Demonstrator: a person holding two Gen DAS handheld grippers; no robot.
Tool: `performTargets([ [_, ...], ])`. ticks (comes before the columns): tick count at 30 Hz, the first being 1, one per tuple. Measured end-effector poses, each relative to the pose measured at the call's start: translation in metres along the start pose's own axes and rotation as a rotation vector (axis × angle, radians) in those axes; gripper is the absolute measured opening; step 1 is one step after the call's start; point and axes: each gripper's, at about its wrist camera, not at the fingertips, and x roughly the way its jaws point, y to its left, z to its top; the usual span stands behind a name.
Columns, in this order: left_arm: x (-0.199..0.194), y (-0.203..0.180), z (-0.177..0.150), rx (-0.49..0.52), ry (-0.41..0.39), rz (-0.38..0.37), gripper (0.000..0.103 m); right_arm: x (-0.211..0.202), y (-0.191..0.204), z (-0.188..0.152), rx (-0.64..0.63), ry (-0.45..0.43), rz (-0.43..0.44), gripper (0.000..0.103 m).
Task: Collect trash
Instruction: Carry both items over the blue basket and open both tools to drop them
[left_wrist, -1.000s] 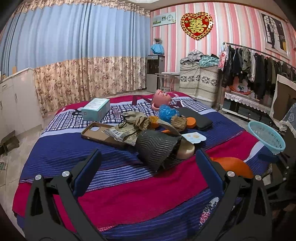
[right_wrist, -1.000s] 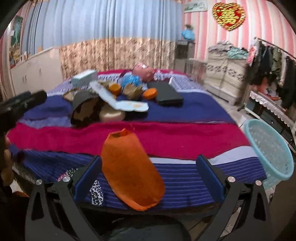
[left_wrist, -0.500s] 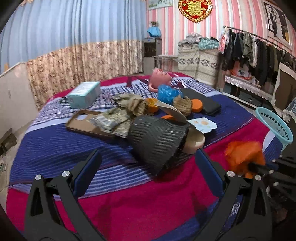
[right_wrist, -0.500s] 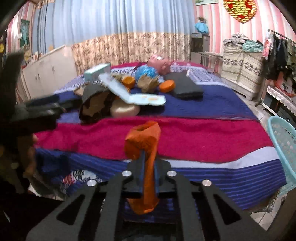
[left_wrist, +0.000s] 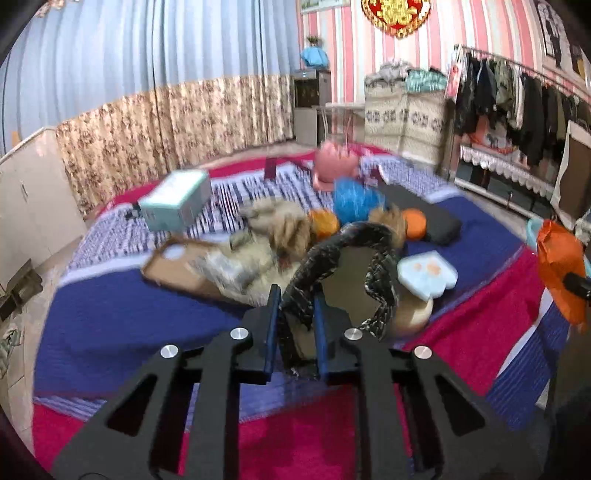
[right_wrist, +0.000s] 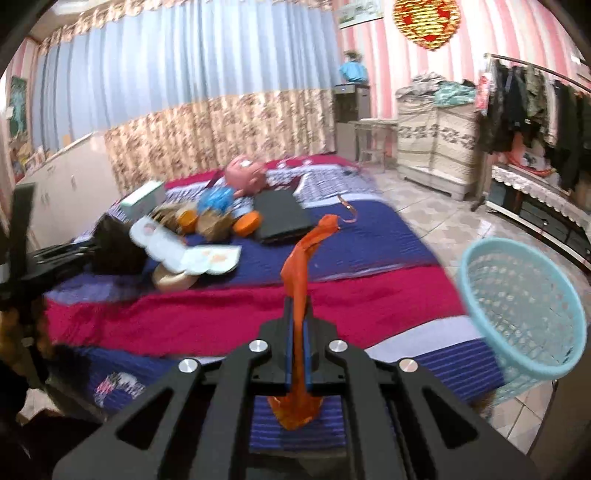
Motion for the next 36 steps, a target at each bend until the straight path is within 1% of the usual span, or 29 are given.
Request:
performTargets([
  [2,-0.012,-0.002,0.018,0.008,-0.054,0.02,0.015,-0.007,-0.016,0.008,0.028,-0.027,-0.024,0.004],
  [6,-0.022,-0.02,0.051,0.02,-0.119,-0.004,0.015,-0.019,-0.046,0.022,0.058,-0.068,-0.079,0.004],
  [8,-0.021,-0.038,0.065,0.031,-0.14,-0.027,0.015,-0.023,-0.067,0.032,0.087,-0.085,-0.107,0.004],
  [10,-0.02,-0.065,0.08,0.042,-0.171,-0.06,0.015,-0.027,-0.085,0.039,0.105,-0.1,-0.14,0.004],
  [12,-0.016,-0.097,0.091,0.05,-0.196,-0.119,0.015,-0.03,-0.114,0.048,0.145,-0.117,-0.178,0.004],
  [13,-0.015,-0.111,0.093,0.057,-0.198,-0.137,0.015,-0.029,-0.128,0.052,0.167,-0.122,-0.198,0.004],
  [16,-0.002,-0.163,0.1,0.075,-0.186,-0.228,0.015,-0.026,-0.159,0.061,0.184,-0.111,-0.271,0.004],
  [17,0.002,-0.175,0.101,0.077,-0.179,-0.247,0.015,-0.024,-0.171,0.062,0.195,-0.111,-0.302,0.004],
  [19,0.012,-0.207,0.102,0.101,-0.172,-0.279,0.015,-0.024,-0.191,0.058,0.248,-0.123,-0.335,0.004],
  [20,0.017,-0.223,0.104,0.104,-0.165,-0.307,0.015,-0.024,-0.196,0.054,0.261,-0.125,-0.347,0.004],
  [22,0.028,-0.242,0.103,0.103,-0.14,-0.351,0.015,-0.025,-0.206,0.045,0.277,-0.114,-0.379,0.004],
  [24,0.038,-0.271,0.101,0.119,-0.115,-0.386,0.015,-0.027,-0.215,0.04,0.272,-0.105,-0.403,0.004],
  [26,0.047,-0.292,0.097,0.135,-0.098,-0.413,0.015,-0.033,-0.221,0.036,0.256,-0.1,-0.443,0.004],
  [28,0.053,-0.32,0.09,0.162,-0.084,-0.449,0.015,-0.036,-0.228,0.03,0.264,-0.094,-0.465,0.004],
  [33,0.067,-0.381,0.071,0.247,-0.06,-0.507,0.016,-0.038,-0.258,0.014,0.329,-0.079,-0.496,0.004],
  [36,0.071,-0.407,0.062,0.288,-0.06,-0.527,0.016,-0.038,-0.264,0.01,0.36,-0.084,-0.5,0.004],
])
